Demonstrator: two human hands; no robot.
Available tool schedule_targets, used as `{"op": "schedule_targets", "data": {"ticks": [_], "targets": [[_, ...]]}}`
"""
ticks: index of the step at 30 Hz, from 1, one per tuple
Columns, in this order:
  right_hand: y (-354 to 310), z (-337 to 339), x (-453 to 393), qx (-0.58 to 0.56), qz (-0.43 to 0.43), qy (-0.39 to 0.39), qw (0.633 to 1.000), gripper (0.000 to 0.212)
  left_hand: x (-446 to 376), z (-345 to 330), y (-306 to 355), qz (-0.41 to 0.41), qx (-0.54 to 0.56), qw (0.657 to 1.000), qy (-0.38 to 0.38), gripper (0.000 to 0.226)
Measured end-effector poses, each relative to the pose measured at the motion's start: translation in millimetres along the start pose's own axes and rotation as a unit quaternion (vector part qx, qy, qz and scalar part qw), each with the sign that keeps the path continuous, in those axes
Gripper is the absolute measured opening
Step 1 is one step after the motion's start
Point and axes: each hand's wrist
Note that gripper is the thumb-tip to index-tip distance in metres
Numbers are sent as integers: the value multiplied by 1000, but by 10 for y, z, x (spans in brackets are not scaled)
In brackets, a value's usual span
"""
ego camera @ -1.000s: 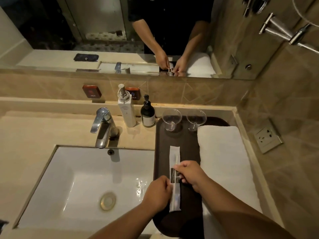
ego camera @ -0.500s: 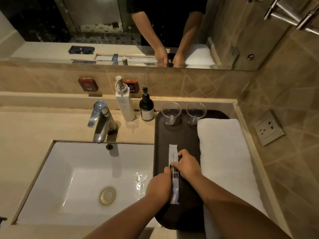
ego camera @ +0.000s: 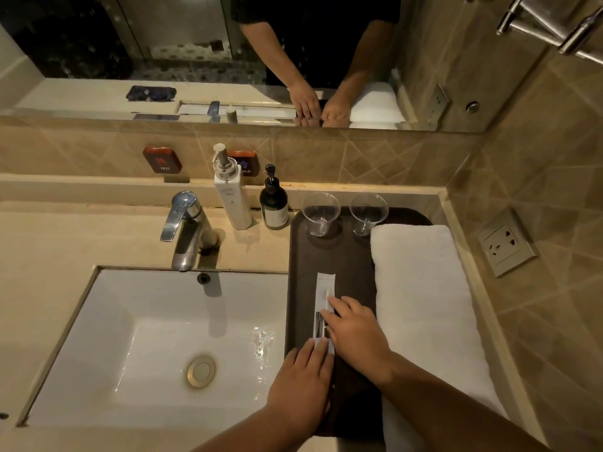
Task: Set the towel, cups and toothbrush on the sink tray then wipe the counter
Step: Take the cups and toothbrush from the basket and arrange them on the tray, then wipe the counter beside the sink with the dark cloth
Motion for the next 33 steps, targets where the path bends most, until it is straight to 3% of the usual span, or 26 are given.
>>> {"op": "schedule_targets", "data": {"ticks": [11, 16, 22, 28, 33], "targets": [[-3, 65, -1, 1, -3, 13, 1000, 44, 7, 25, -6, 10, 5, 1000, -21, 68], [-21, 299, -35, -29, -4, 63, 998, 45, -73, 457, -246, 52, -13, 995, 82, 59], [-216, 794, -95, -10, 4, 55, 998, 69, 2, 1233, -716, 153, -63, 973, 163, 52], [-778, 1254, -63, 13, 76, 51, 996, 85, 751, 1604, -873, 236, -86, 954, 164, 69], [-1536, 1423, 119, 7, 127, 65, 990, 83, 1729, 1656, -1041, 327, -86, 929, 149, 78]]}}
Point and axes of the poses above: each hand's wrist, its own x-axis away from the middle knuckle, its own z-axis out of the back of the hand, y = z × x, and after that the axes turned 10 degrees about -z, right-handed
